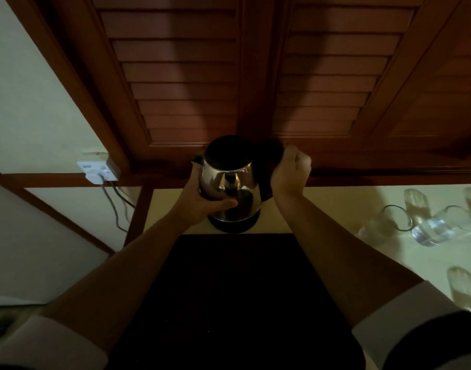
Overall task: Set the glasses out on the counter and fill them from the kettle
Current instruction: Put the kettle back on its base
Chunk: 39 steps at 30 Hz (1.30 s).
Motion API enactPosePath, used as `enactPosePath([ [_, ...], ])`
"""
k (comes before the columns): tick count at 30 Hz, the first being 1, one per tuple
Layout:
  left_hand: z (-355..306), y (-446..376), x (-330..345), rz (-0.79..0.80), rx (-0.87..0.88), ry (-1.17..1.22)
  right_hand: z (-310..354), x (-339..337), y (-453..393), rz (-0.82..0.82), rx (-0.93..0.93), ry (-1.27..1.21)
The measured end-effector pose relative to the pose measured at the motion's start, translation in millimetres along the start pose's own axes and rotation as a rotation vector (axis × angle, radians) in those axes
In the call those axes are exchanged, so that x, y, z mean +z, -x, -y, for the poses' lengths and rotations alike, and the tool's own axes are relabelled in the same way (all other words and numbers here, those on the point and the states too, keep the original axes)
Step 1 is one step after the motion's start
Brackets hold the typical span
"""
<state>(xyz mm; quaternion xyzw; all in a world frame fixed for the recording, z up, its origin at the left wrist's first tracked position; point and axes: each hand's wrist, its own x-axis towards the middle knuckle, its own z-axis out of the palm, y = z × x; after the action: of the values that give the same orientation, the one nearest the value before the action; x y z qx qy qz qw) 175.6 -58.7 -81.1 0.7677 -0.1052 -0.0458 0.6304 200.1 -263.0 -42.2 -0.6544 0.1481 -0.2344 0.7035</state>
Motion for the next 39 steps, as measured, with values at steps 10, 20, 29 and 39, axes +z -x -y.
enactPosePath([
  [10,4.2,8.6,22.9,-0.121,0.124,0.001,-0.7,4.4,-15.9,-0.012,0.042,-0.015],
  [20,12.3,13.0,22.1,-0.122,0.186,-0.035,-12.0,0.9,-13.3,-0.001,0.013,-0.059],
  [29,29.6,25.7,14.6,-0.076,0.151,-0.038,-14.9,0.0,2.2,0.045,0.015,-0.020],
  [39,31.8,11.8,-5.4,0.017,0.101,-0.089,-19.2,-3.6,20.7,-0.022,-0.089,-0.037],
])
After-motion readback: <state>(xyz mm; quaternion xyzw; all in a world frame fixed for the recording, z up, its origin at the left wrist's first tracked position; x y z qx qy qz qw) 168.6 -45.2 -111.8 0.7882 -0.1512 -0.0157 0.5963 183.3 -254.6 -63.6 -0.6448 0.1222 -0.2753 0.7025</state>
